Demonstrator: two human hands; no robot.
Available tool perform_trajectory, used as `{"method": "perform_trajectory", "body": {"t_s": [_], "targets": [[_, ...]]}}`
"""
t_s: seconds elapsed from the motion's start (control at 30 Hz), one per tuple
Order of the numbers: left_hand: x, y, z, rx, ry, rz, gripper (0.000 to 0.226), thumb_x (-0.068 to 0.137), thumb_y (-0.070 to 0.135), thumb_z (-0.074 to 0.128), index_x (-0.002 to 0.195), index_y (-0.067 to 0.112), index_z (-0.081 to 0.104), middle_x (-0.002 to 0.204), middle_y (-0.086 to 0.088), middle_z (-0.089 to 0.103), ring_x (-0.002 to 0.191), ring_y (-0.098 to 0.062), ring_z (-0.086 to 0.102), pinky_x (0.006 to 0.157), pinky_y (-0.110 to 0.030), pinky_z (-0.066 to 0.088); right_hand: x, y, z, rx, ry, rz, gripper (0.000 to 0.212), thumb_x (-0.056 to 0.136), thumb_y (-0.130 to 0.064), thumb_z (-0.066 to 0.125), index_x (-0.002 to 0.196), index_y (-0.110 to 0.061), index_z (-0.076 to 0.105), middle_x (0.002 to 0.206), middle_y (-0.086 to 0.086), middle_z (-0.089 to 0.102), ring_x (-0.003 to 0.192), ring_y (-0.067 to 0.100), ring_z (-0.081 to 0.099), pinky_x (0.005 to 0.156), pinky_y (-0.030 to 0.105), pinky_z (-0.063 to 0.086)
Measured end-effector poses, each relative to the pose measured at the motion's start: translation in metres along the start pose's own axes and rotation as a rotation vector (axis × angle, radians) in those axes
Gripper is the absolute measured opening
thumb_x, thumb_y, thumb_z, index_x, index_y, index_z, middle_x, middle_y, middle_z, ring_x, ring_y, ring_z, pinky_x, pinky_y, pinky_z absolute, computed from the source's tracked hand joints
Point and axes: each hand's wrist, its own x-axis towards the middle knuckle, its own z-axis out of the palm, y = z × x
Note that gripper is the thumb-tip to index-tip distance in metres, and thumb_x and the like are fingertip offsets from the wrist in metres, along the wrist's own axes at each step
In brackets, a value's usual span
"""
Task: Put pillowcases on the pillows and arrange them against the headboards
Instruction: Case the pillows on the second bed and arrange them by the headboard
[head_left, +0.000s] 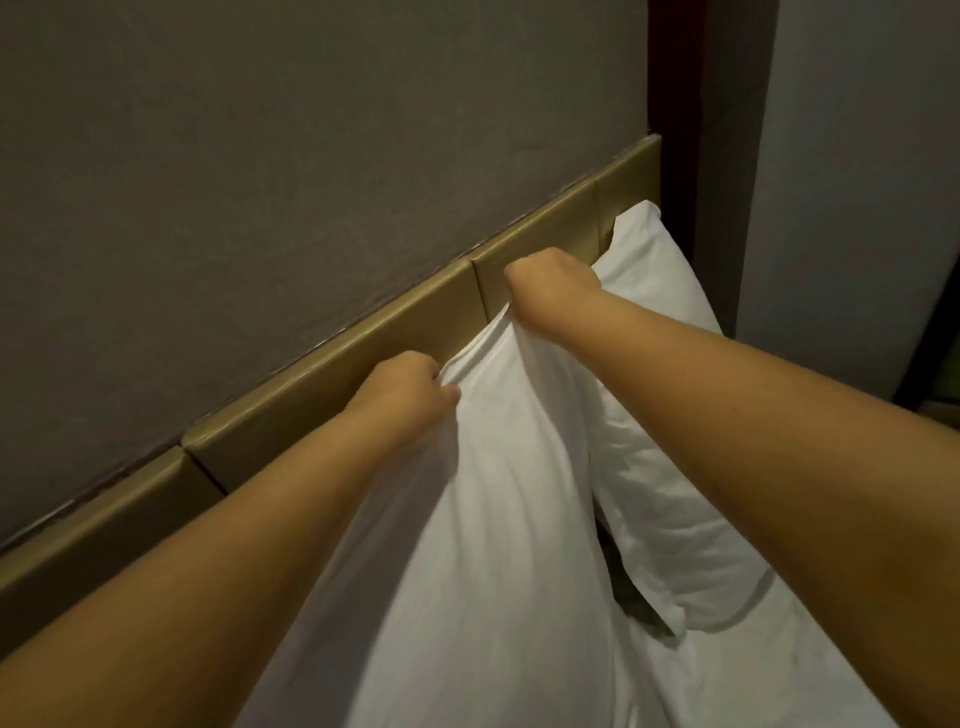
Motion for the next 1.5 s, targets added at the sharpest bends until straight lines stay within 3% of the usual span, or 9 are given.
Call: {"method": "perform_trajectory", "body": {"t_s": [0.1, 0.2, 0.4, 0.57, 0.77, 0.87, 1.07, 1.23, 1.5], "targets": [[-0.002, -0.004, 0.004, 0.269, 0.186, 0.063, 0.008, 0.095, 0.021, 0.054, 0.093, 0.017, 0.047, 0.082, -0.002, 0.059, 0.070, -0.021, 0.053, 0.056, -0.034, 0.040, 0.006, -0.008, 0.008, 0.013, 0.018, 0.021, 0.033, 0.093, -0.018, 0.058, 0.126, -0.013, 0.054, 0.126, 0.013, 0.054, 0.114, 0.031, 0.051, 0.096, 0.040, 0.045], [-0.007, -0.002, 0.005, 0.463, 0.244, 0.157, 0.021, 0.094, 0.017, 0.056, 0.108, 0.017, 0.040, 0.079, 0.000, 0.054, 0.066, -0.020, 0.052, 0.052, -0.034, 0.040, 0.003, -0.019, 0.007, 0.033, 0.112, -0.007, 0.035, 0.092, -0.015, 0.058, 0.126, -0.015, 0.051, 0.129, 0.012, 0.052, 0.118, 0.031, 0.049, 0.096, 0.041, 0.044], [-0.059, -0.018, -0.042, 0.085, 0.179, 0.133, 0.009, 0.093, 0.031, 0.054, 0.097, 0.023, 0.055, 0.088, 0.004, 0.056, 0.075, -0.013, 0.053, 0.059, -0.030, 0.046, -0.049, -0.059, -0.022, 0.064, 0.114, -0.177, 0.008, 0.087, -0.013, 0.059, 0.095, -0.016, 0.059, 0.101, 0.009, 0.060, 0.088, 0.026, 0.057, 0.084, 0.042, 0.053], [-0.163, -0.077, -0.065, 0.053, 0.057, 0.071, 0.008, 0.095, 0.034, 0.056, 0.096, 0.027, 0.059, 0.090, 0.008, 0.059, 0.078, -0.006, 0.054, 0.057, -0.016, 0.041, -0.123, -0.108, -0.043, 0.106, -0.166, -0.473, 0.014, 0.090, -0.016, 0.055, 0.093, -0.014, 0.068, 0.093, 0.006, 0.065, 0.080, 0.023, 0.061, 0.077, 0.039, 0.057], [-0.236, -0.147, -0.014, 0.027, -0.220, -0.211, 0.036, 0.092, 0.060, 0.044, 0.088, 0.028, 0.060, 0.086, 0.006, 0.061, 0.076, -0.012, 0.059, 0.068, -0.031, 0.051, -0.190, -0.173, -0.025, -0.002, -0.512, -0.594, 0.038, 0.090, -0.006, 0.050, 0.126, -0.018, 0.060, 0.122, 0.005, 0.061, 0.107, 0.026, 0.059, 0.091, 0.036, 0.054], [-0.243, -0.159, 0.005, -0.036, -0.178, -0.215, 0.033, 0.089, 0.055, 0.052, 0.083, 0.023, 0.057, 0.082, 0.002, 0.060, 0.073, -0.015, 0.057, 0.064, -0.033, 0.047, -0.199, -0.188, 0.001, -0.054, -0.639, -0.562, 0.042, 0.087, -0.015, 0.055, 0.128, -0.019, 0.057, 0.123, 0.005, 0.062, 0.106, 0.027, 0.060, 0.089, 0.036, 0.054], [-0.250, -0.159, -0.016, -0.010, 0.165, -0.066, 0.022, 0.090, 0.039, 0.059, 0.080, 0.022, 0.051, 0.073, 0.001, 0.057, 0.070, -0.020, 0.057, 0.061, -0.034, 0.048, -0.200, -0.198, -0.008, 0.015, -0.483, -0.460, 0.018, 0.087, -0.027, 0.062, 0.099, -0.018, 0.071, 0.081, -0.001, 0.061, 0.077, 0.023, 0.060, 0.067, 0.032, 0.050], [-0.259, -0.166, -0.037, 0.136, 0.412, 0.057, 0.022, 0.099, 0.037, 0.046, 0.084, 0.022, 0.044, 0.074, 0.002, 0.055, 0.066, -0.019, 0.054, 0.058, -0.032, 0.045, -0.185, -0.208, -0.042, 0.024, -0.218, -0.371, 0.019, 0.091, -0.010, 0.059, 0.108, -0.009, 0.068, 0.103, 0.012, 0.064, 0.091, 0.029, 0.063, 0.084, 0.036, 0.055], [-0.300, -0.174, -0.036, 0.186, 0.577, 0.065, 0.023, 0.092, 0.038, 0.058, 0.085, 0.021, 0.044, 0.083, -0.001, 0.057, 0.071, -0.019, 0.048, 0.054, -0.026, 0.031, -0.257, -0.205, -0.040, 0.200, 0.075, -0.265, 0.022, 0.092, -0.009, 0.050, 0.104, -0.011, 0.069, 0.105, 0.006, 0.061, 0.094, 0.025, 0.060, 0.085, 0.036, 0.054]]}}
